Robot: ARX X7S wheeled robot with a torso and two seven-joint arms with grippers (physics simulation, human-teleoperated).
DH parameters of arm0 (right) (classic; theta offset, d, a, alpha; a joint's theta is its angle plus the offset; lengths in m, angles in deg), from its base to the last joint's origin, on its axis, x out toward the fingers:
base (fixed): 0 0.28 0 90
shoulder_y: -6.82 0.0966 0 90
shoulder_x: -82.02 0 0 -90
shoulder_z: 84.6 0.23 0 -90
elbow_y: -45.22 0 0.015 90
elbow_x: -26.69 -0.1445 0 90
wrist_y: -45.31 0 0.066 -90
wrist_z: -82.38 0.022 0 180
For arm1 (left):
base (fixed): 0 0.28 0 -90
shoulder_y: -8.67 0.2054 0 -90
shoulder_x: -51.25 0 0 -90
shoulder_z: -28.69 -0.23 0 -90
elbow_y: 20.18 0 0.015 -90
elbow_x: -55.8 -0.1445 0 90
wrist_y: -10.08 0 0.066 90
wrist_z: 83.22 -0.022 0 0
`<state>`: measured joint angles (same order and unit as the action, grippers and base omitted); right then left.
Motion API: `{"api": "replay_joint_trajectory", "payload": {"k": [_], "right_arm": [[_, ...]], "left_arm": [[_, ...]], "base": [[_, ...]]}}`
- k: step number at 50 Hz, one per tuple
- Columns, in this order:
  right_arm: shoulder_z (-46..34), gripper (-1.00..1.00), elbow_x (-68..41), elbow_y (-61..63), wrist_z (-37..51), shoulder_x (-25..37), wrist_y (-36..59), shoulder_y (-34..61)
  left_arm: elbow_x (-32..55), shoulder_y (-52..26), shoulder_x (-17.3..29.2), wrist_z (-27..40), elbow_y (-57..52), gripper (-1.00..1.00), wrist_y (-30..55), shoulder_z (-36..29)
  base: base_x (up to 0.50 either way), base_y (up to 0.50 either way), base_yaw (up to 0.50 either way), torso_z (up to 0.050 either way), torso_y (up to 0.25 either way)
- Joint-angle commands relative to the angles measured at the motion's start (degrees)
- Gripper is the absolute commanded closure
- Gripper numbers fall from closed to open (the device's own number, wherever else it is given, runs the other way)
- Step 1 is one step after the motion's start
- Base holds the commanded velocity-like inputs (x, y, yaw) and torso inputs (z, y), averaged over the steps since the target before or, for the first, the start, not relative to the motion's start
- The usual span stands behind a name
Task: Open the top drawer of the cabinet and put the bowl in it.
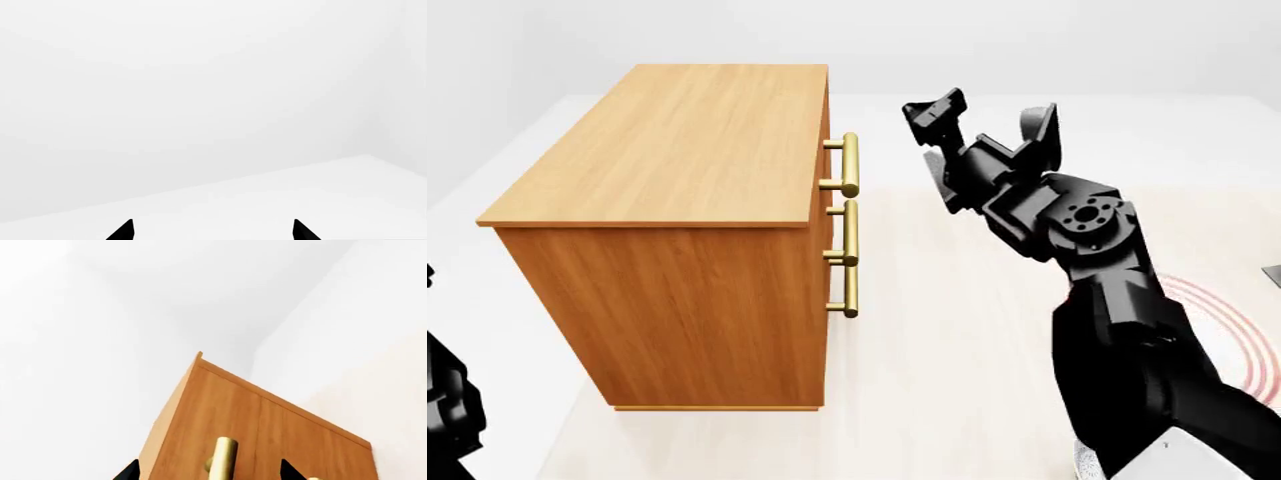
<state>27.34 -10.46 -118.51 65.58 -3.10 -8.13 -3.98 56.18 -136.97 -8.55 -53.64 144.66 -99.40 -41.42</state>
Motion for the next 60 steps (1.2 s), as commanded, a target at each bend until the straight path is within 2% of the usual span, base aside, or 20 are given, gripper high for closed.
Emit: {"api": "replay_joint_trajectory", "payload": {"k": [1,14,16,27,36,60], "right_arm": [[5.29,-1.00,2.69,-1.17,-2.32,-2.86,1.25,-0.90],[12.36,-1.00,11.67,-1.21,-2.98,-4.71,-1.21,-2.70],[11.52,-1.00,11.10,-1.23,-2.87,-4.85,-1.24,-2.97],[-16.54,-1.00,-16.81,-1.23,0.15,-4.87,-3.79,-4.72],[-32.29,-1.00,-32.45,-1.24,0.95,-4.86,-6.04,-4.74],[-48.90,-1.00,-48.74,-1.25,1.50,-4.82,-8.79,-5.43]], "left_arm": [[0.17,0.38,0.01,-0.31,0.01,-1.00,-0.24,0.20],[0.34,0.46,0.03,-0.89,0.01,-1.00,-0.33,0.47],[0.39,0.39,0.06,-1.04,0.02,-1.00,-0.34,0.53],[0.45,0.49,0.25,-1.37,0.01,-1.00,-0.38,0.77],[0.23,0.70,0.39,-1.28,0.04,-1.00,-0.23,0.81],[-0.04,0.60,0.29,-1.48,0.01,-1.00,-0.73,0.72]], "base": [[0.00,0.00,0.00,0.000,0.000],[0.00,0.00,0.00,0.000,0.000],[0.00,0.00,0.00,0.000,0.000],[0.00,0.00,0.00,0.000,0.000],[0.00,0.00,0.00,0.000,0.000],[0.00,0.00,0.00,0.000,0.000]]}}
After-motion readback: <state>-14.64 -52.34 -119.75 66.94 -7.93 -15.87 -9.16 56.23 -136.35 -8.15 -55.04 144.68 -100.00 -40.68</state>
